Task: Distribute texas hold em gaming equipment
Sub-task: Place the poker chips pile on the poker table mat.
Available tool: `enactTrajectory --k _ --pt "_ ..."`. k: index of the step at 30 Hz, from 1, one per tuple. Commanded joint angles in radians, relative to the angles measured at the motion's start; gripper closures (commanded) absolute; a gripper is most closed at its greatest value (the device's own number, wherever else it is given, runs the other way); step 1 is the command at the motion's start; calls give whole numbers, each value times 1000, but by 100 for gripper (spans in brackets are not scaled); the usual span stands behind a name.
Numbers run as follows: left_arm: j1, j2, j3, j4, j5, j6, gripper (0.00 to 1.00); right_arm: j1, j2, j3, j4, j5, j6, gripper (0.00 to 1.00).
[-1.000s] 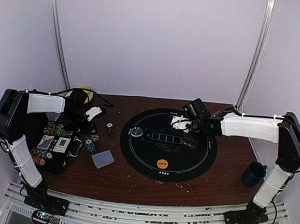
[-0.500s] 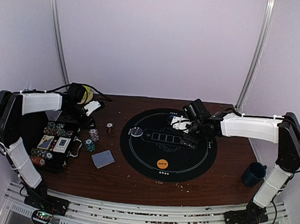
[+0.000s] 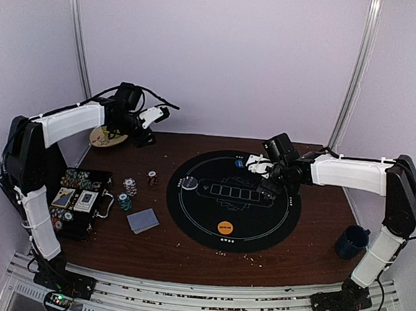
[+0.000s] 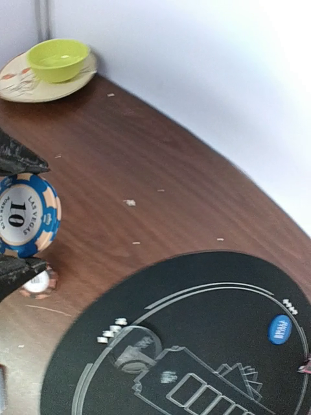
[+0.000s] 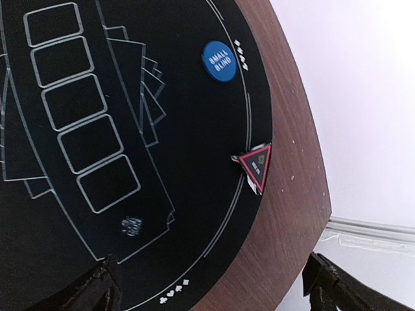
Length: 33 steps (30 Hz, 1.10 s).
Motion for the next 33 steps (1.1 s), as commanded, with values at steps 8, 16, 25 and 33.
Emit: enactTrajectory --k 8,16,25,33 --pt "-167 309 458 -74 -18 5 79 -187 -61 -12 36 7 32 0" --pt "-284 460 526 -15 79 -66 80 -243 -61 -14 27 -18 35 0" --pt "-362 585 582 12 172 -183 81 -243 -56 -12 22 -39 36 0" --pt "-376 649 589 13 135 -240 80 -240 -66 -6 17 -63 45 0"
